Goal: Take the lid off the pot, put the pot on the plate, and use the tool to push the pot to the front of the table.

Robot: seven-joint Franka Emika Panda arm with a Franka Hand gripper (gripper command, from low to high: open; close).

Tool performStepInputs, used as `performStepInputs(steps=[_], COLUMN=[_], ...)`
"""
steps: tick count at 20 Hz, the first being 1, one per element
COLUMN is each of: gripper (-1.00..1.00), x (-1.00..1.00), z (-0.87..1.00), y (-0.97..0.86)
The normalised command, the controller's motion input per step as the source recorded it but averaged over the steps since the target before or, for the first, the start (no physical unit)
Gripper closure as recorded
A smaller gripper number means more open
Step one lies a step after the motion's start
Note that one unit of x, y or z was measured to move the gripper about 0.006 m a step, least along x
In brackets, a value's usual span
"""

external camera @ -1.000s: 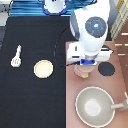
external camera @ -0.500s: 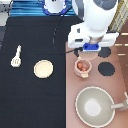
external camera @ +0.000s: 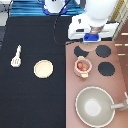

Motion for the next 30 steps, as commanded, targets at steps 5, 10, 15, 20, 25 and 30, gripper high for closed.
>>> performStepInputs(steps=[5, 10, 15, 20, 25, 30], gripper=[1.00, 1.00, 1.00, 1.00, 1.00, 1.00], x=[-0.86, -0.75, -0.52, -0.08, 0.03, -0.32], z=[-0.56, -0.59, -0.65, -0.66, -0.69, -0.35], y=[-0.19, -0.05, -0.02, -0.03, 0.00, 0.09])
